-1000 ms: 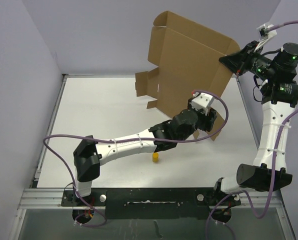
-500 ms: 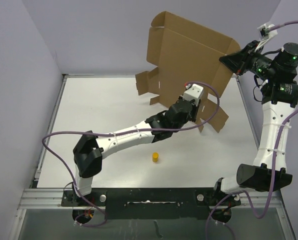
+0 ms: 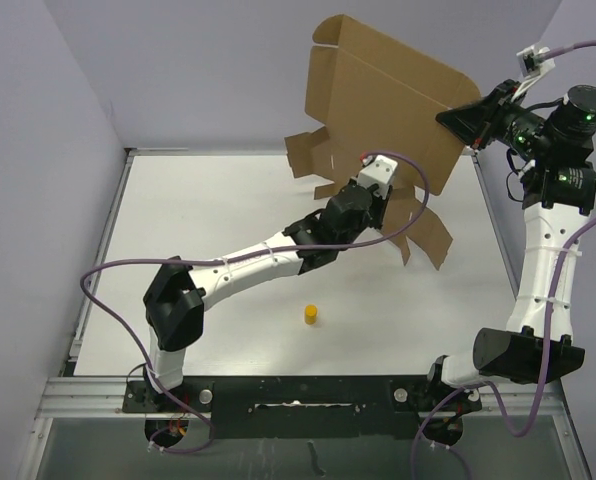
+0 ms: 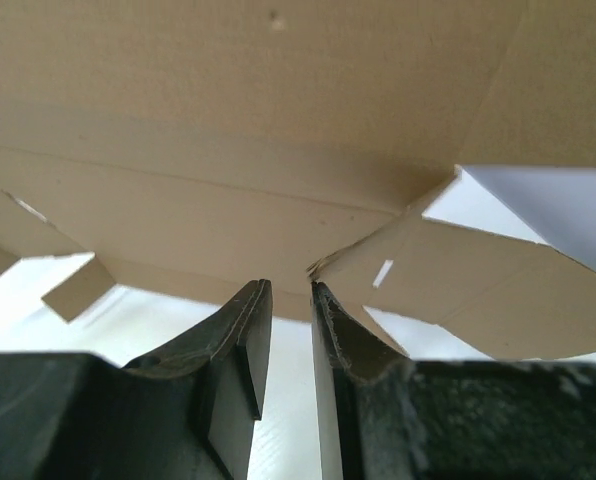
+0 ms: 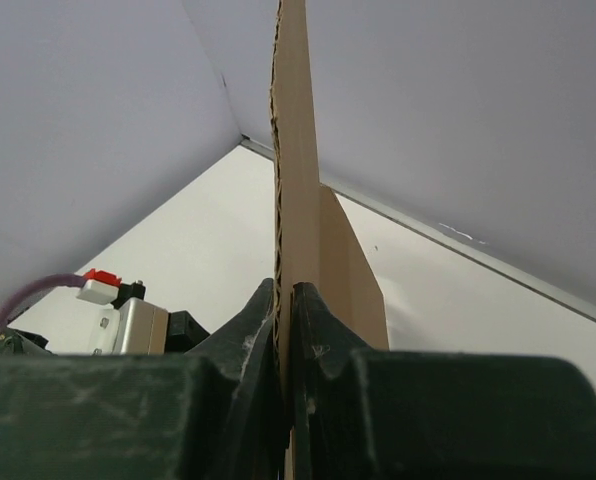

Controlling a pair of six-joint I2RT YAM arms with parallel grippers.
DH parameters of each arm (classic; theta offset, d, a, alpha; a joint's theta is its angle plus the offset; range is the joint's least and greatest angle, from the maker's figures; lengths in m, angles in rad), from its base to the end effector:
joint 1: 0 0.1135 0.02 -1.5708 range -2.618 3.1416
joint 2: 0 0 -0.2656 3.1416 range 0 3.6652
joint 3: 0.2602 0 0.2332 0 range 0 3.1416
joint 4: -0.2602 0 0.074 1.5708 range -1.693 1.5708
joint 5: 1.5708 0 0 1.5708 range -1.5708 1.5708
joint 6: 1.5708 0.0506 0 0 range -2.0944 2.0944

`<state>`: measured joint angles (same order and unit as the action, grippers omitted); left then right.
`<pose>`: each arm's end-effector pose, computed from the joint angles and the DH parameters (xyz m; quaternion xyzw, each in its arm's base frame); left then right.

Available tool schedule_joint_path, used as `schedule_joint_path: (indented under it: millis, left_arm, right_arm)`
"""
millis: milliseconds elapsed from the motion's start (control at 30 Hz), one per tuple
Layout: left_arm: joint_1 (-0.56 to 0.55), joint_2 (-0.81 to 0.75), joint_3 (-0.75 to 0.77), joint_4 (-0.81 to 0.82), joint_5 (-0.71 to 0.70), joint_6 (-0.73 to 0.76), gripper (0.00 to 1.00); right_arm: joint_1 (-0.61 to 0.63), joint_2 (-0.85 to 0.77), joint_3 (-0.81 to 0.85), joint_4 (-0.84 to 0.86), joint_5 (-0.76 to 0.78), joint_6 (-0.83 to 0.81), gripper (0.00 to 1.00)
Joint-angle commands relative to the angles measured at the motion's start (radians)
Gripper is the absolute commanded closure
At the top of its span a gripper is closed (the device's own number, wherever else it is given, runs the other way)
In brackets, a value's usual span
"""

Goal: Fold the paper box

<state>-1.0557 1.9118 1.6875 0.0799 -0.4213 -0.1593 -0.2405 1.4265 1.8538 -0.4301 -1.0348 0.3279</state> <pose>0.2450 -0.3908 0.3549 0.1972 0.7258 -0.2354 0.6156 0.2647 -0.0201 0.5241 -0.1627 0.6887 0.3767 0.5978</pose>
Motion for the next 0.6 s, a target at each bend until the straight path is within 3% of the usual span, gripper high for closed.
schedule_joint_path:
  millis: [0, 300, 567]
  left_arm:
    - [0.017, 0.031, 0.104, 0.097, 0.033, 0.032, 0.78]
    - [0.022, 0.142, 0.260, 0.079, 0.054, 0.012, 0.80]
    - [0.023, 0.156, 0.278, 0.067, 0.064, -0.006, 0.80]
  right_arm:
    - [0.006, -0.051, -0.017, 0.091, -0.060, 0.091, 1.00]
    - [0.006, -0.051, -0.099, 0.221, -0.104, 0.236, 1.00]
    - [-0.002, -0.047, -0.118, 0.223, -0.096, 0.236, 1.00]
